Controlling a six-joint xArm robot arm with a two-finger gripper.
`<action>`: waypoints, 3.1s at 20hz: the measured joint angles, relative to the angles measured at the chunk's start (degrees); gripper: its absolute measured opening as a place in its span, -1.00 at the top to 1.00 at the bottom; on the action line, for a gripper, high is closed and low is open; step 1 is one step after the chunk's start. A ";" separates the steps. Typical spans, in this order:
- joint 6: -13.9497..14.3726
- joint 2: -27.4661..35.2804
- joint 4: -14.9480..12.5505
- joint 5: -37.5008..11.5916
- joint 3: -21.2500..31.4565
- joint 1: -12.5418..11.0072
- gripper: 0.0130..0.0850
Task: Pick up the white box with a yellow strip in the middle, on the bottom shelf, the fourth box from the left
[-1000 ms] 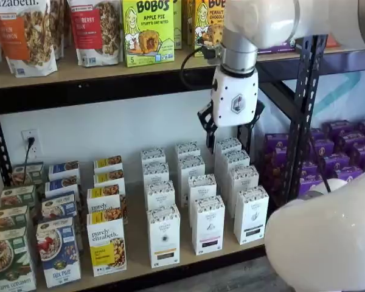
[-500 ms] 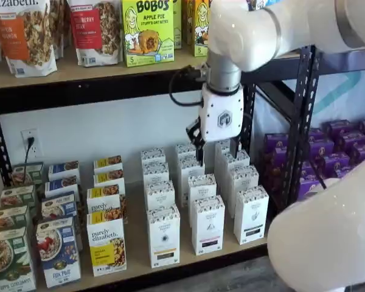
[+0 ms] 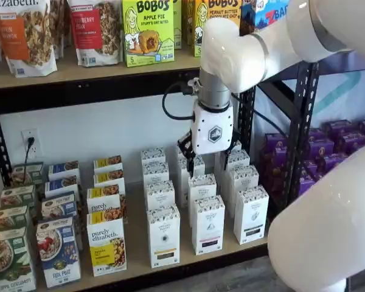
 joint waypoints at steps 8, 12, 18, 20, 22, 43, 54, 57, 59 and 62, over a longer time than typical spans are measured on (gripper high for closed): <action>1.20 6.35 -2.99 -6.61 -0.40 -1.23 -1.00; 1.38 9.87 -4.09 -10.74 -0.73 -2.11 -1.00; 2.19 16.60 -5.00 -16.27 -2.16 -2.40 -1.00; 2.44 18.75 -5.20 -17.83 -2.74 -2.39 -1.00; 2.75 20.91 -5.50 -19.86 -3.24 -2.44 -1.00; 6.94 42.09 -9.23 -32.83 -11.80 -2.35 -1.00; 11.69 51.46 -14.32 -35.13 -18.64 -2.66 -1.00; 12.89 53.61 -15.88 -35.84 -20.44 -3.00 -1.00; 12.87 54.93 -16.03 -36.14 -21.55 -3.17 -1.00; 12.00 56.68 -15.36 -36.77 -22.87 -3.41 -1.00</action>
